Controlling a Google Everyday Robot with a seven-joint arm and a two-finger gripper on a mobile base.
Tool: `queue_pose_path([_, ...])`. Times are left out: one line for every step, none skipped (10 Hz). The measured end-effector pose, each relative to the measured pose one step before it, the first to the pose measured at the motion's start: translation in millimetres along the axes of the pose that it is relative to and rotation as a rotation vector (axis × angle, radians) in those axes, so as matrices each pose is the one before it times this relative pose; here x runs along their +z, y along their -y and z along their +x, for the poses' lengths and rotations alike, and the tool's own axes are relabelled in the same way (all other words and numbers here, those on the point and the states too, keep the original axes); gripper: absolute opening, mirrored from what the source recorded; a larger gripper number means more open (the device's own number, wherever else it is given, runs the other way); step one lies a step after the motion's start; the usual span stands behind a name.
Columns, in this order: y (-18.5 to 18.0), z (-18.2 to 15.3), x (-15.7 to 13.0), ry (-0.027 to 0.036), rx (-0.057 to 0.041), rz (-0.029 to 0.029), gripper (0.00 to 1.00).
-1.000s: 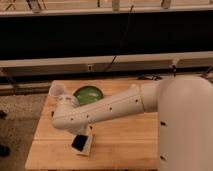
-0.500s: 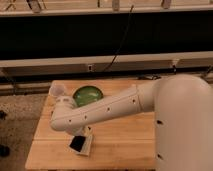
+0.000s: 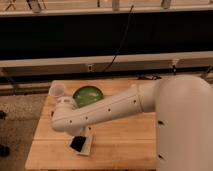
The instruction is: Place the eraser on the white sponge
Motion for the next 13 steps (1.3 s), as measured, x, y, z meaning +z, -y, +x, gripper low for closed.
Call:
queue_pose_path([-1.75,0.66,0.8,-0.00106,0.00383,0.00146,0.08])
queue_pose_path([-1.06,0.34,0.44,-0.00012,0.00261,0.00114,0.07])
queue_pose_path([0.24,-0.02,0.15,-0.00035,-0.00044,0.00283,0.06])
queue_pose_path([-0.19,0.24,0.31,-0.00002,0.00107,0.0028,0.04])
queue_pose_path([-1.01,0.25,0.29,-0.00045,0.00049,-0.00065,0.07])
queue_pose_path([0.03,-0.16,0.39,-0.00108,-0.00176,-0.00027,0.17])
queue_pose_path([0.04,-0.41,0.77,0.00032,-0.0013,0.0,0.25])
queue_pose_path([0.25,-0.19,0.48,-0.00026,-0.0008,0.00052,0.31])
queue_pose_path([1.0,-0.95,1.49,-0.00195,-0.00424,-0.00013,0.33])
queue_pose_path([1.83,-1.58,0.36,0.00139,-0.00313,0.00098,0.31])
queue_pose_path([0.15,-0.31,0.08,0.00026,-0.00067,0.00158,0.24])
queue_pose_path([-0.54,0.85,-0.23,-0.00227,0.00057,0.00018,0.21])
queue_pose_path([0.81,-0.77,1.3,-0.00084,-0.00613,-0.00148,0.26])
